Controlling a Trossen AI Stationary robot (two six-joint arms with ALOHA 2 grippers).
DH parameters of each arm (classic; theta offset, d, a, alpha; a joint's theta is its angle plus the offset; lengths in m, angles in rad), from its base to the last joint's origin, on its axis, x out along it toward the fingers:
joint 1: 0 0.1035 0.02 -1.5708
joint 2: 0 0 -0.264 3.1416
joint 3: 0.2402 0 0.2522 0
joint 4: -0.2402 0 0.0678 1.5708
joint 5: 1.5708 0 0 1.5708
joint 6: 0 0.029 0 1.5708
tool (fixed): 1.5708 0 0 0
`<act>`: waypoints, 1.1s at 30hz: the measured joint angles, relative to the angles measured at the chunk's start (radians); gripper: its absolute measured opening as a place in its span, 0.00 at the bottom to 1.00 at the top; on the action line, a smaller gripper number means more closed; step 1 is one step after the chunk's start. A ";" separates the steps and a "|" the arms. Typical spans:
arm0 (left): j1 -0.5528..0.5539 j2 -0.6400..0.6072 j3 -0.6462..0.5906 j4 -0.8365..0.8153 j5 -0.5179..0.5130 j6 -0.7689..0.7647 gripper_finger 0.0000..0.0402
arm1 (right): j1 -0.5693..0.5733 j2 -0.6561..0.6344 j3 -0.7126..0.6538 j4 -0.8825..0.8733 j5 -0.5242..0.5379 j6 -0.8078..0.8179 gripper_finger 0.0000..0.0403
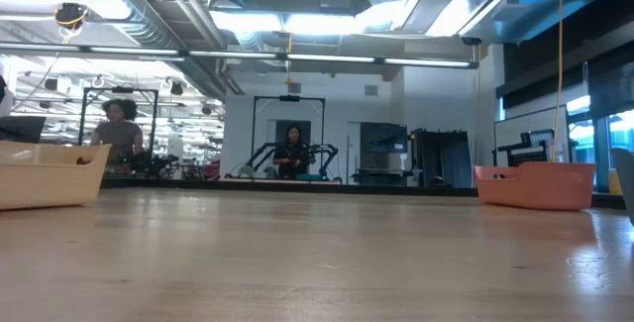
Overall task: Sort & place blocks by color
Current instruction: Return to home position
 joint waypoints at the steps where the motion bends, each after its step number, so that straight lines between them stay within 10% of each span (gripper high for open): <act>1: 0.000 -0.001 0.000 -0.001 0.000 0.000 0.56 | 0.000 0.000 0.000 -0.003 0.000 -0.005 0.55; 21: 0.000 -0.001 0.000 0.003 0.031 -0.018 0.55 | 0.000 -0.010 0.000 -0.002 0.000 -0.007 0.55; 33: 0.000 -0.008 0.000 -0.031 0.065 0.000 0.25 | 0.000 -0.010 0.000 -0.002 0.000 -0.005 0.55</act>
